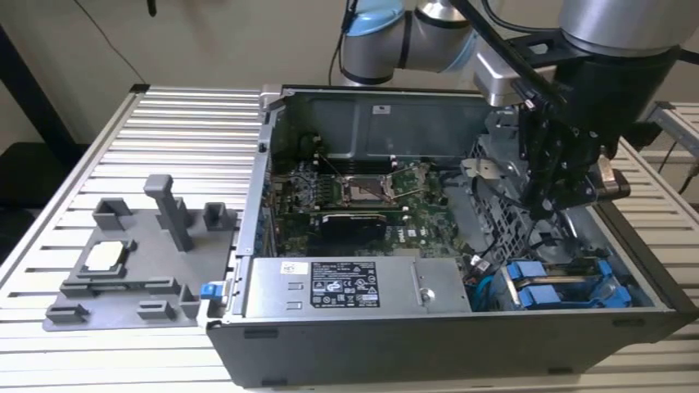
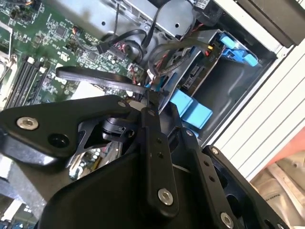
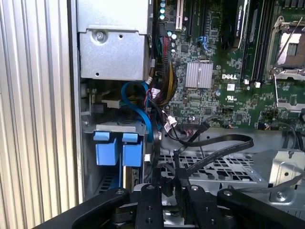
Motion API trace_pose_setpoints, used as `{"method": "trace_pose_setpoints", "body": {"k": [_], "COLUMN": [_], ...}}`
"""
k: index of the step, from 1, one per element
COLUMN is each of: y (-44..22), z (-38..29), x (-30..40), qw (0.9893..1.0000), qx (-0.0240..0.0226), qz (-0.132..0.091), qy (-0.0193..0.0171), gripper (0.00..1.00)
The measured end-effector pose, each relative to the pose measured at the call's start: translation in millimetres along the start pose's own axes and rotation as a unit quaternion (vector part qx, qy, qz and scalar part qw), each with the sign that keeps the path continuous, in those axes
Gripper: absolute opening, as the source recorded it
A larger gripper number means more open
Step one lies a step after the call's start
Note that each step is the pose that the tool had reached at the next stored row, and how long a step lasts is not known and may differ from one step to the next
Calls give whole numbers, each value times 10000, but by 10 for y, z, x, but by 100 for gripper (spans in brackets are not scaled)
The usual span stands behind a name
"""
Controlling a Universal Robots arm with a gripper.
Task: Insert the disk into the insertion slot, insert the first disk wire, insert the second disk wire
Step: 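Insert the first disk wire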
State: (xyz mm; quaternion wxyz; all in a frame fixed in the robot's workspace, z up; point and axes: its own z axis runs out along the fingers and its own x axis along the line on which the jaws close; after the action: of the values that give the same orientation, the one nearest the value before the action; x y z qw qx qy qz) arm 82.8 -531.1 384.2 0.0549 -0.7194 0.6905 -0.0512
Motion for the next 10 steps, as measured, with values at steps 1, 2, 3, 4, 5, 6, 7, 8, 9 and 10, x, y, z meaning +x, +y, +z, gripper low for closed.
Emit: {"method": "trace_pose_setpoints", "body": {"k": [1,2,3,4,5,6,7,8,9,10], "y": [0,1,2,2,2,3,5,6,6,6], "z": [0,1,2,2,1,2,2,2,2,2], "x": [0,0,0,-1,-1,-1,-2,-2,-2,-2], "qw": [10000,10000,10000,10000,10000,10000,10000,10000,10000,10000], "qx": [0,0,0,0,0,0,0,0,0,0], "qz": [-1,-1,-1,-1,-2,-1,-1,-1,-1,-1], "qy": [3,6,9,11,12,12,12,12,12,12], "gripper": [27,27,27,27,27,27,27,25,18,18]}}
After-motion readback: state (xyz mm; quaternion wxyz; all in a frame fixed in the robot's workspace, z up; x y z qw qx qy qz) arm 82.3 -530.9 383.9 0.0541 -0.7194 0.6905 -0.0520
